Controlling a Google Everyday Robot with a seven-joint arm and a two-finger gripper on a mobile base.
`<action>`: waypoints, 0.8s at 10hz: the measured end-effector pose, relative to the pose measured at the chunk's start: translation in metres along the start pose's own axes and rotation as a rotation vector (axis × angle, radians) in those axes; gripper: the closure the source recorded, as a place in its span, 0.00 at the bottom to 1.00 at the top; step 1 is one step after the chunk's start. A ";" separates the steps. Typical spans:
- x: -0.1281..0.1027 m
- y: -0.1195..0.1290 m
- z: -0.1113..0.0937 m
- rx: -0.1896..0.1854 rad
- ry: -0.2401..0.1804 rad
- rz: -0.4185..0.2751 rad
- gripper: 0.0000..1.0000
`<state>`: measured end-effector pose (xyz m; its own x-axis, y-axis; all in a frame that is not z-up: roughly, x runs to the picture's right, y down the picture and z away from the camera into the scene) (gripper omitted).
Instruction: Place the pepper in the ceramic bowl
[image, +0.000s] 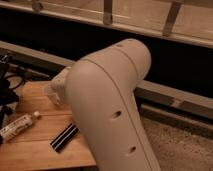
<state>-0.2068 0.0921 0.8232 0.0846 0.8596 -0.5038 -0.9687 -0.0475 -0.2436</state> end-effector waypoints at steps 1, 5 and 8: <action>0.000 -0.022 -0.008 0.013 0.005 0.040 0.20; 0.016 -0.090 -0.009 0.047 0.064 0.216 0.20; 0.025 -0.094 -0.005 0.037 0.065 0.236 0.20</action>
<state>-0.1121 0.1158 0.8298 -0.1311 0.7924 -0.5957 -0.9713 -0.2229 -0.0828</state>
